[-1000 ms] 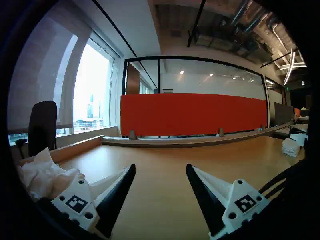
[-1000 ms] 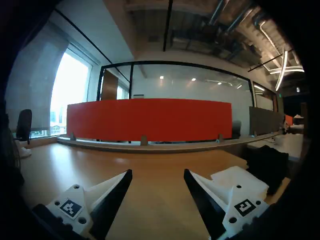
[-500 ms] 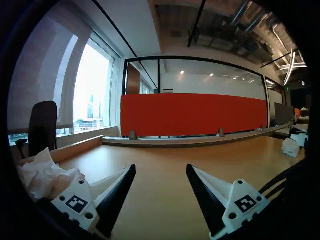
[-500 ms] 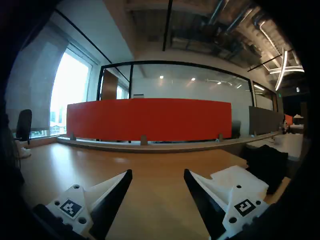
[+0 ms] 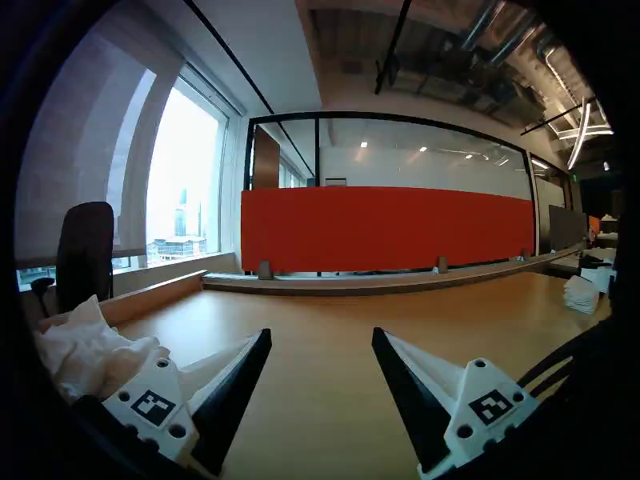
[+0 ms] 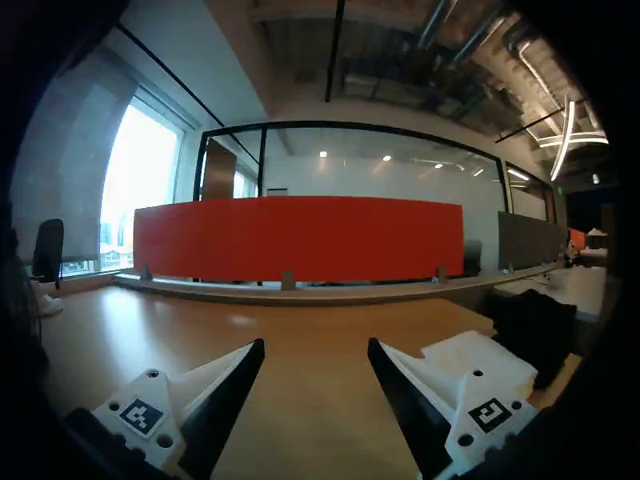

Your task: Fold towel

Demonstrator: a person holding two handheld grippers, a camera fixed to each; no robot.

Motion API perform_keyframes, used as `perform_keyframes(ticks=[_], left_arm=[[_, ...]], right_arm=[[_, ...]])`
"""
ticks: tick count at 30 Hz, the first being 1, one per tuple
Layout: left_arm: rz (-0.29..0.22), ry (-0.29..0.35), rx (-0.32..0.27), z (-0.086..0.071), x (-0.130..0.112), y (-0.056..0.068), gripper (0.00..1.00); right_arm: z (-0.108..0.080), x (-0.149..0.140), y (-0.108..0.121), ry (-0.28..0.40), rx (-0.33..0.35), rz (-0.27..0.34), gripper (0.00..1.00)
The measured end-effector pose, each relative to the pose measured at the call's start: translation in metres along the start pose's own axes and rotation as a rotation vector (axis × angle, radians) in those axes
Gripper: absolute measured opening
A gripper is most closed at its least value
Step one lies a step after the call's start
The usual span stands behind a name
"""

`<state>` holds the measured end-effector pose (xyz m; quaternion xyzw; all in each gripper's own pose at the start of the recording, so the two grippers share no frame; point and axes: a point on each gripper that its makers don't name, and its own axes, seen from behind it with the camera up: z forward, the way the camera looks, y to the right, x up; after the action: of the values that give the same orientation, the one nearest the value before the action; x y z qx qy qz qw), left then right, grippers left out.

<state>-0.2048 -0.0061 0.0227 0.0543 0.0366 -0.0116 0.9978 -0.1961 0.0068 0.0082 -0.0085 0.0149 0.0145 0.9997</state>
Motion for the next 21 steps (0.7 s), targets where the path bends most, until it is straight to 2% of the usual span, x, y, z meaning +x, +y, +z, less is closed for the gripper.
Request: perform_keyframes(ticks=[21], left_arm=[[0.001,-0.001,-0.001,-0.0001,0.0037,-0.0021,0.93]], right_arm=[[0.0,0.0003,0.0004,0.0,0.0,0.0,1.0]])
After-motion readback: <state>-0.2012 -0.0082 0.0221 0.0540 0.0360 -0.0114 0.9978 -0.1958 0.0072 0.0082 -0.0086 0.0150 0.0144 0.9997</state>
